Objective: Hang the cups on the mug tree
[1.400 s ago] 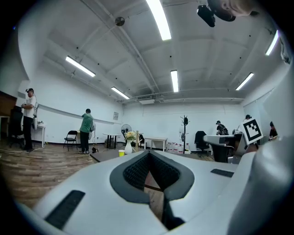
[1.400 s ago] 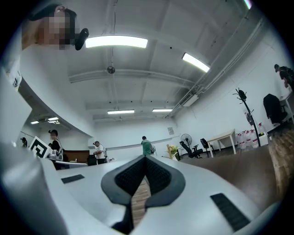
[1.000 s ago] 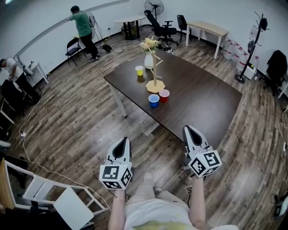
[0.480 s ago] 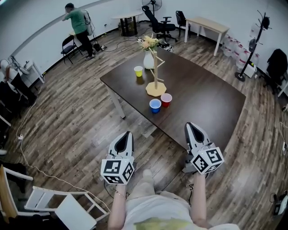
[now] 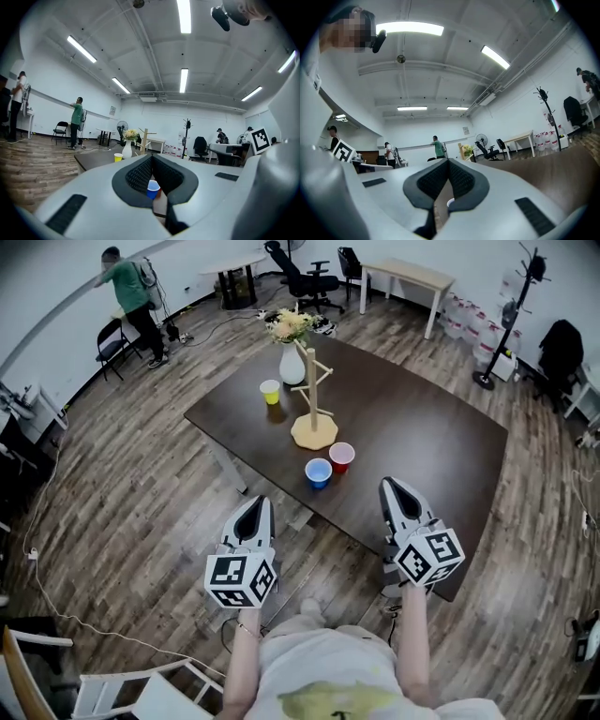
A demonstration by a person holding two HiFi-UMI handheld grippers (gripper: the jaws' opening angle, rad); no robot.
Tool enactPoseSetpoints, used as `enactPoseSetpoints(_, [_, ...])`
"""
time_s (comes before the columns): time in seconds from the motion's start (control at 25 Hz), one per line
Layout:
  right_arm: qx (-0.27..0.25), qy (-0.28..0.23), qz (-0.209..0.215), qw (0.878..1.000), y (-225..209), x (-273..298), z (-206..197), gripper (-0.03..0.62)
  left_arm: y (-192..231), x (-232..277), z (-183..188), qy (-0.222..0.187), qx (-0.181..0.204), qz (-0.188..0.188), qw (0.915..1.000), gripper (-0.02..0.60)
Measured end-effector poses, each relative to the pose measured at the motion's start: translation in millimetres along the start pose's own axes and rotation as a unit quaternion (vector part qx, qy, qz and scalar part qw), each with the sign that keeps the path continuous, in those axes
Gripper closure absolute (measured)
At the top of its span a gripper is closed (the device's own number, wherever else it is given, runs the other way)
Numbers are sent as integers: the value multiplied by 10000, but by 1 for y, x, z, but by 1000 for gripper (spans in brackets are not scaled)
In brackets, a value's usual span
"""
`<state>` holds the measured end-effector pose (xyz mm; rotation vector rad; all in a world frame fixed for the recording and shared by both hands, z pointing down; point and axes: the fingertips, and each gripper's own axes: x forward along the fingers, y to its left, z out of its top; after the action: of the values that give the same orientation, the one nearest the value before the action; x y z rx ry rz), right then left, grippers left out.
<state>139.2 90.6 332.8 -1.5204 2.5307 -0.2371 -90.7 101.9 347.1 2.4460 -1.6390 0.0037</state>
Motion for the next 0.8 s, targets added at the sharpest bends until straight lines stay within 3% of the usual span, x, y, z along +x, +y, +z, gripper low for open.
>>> enactPoseSetpoints(0.4, [-163,258,-415,9987,-29,34,-26,572,13,41,-14,216,-91,-332,9992,558])
enactPoseSetpoints(0.8, [-268,875,-113,9957,-63,71,-81,572,28,83,-41,500,-365,-168,9979,558])
